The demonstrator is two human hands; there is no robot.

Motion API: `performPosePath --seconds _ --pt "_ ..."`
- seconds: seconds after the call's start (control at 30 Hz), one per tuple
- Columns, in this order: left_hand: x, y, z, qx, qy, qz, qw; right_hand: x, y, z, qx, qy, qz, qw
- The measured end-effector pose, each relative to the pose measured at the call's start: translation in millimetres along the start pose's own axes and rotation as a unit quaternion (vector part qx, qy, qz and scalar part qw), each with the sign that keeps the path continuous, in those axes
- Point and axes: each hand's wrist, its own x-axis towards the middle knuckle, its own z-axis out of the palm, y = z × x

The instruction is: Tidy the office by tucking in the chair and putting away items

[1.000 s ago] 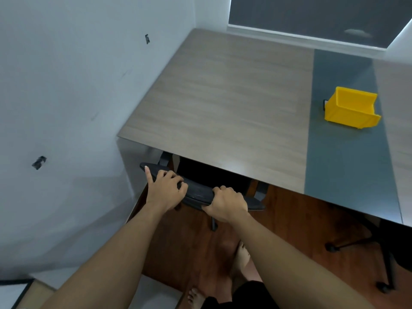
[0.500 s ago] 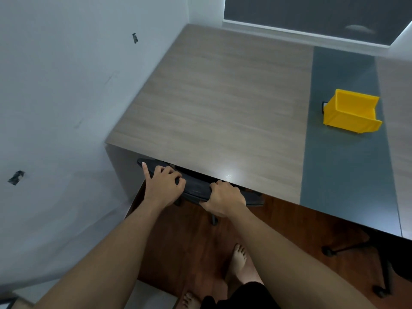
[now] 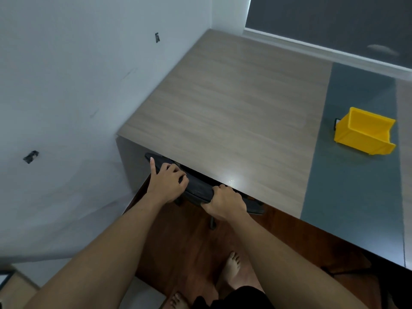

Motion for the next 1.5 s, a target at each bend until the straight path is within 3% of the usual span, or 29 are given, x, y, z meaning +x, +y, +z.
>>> performPosePath --seconds 0.33,0.63,0.97,1.2,1.5 --pt "-16.8 30.9 -5.5 -0.048 0.006 0.011 0.999 -12.4 20.2 -18.3 0.096 -0.044 -0.032 0.994" --pt "-31.6 98.4 -20.6 -0.075 0.020 0.170 0.982 -107.7 114.0 -22.7 0.187 0.097 0.101 0.972" --pt "-74.2 232.7 4.2 -0.120 -0.011 0.309 0.943 -253.4 228.1 12.2 0.224 0.207 0.236 0.923" --pt "-88.5 326.6 39.6 -0.136 -0.045 0.293 0.945 -294.1 334.7 15.2 0.228 0.219 0.257 0.913" --pt "-55.3 444.2 135.7 -0.151 -0.046 0.205 0.966 -242.0 497.6 27.8 0.185 0.165 0.210 0.946"
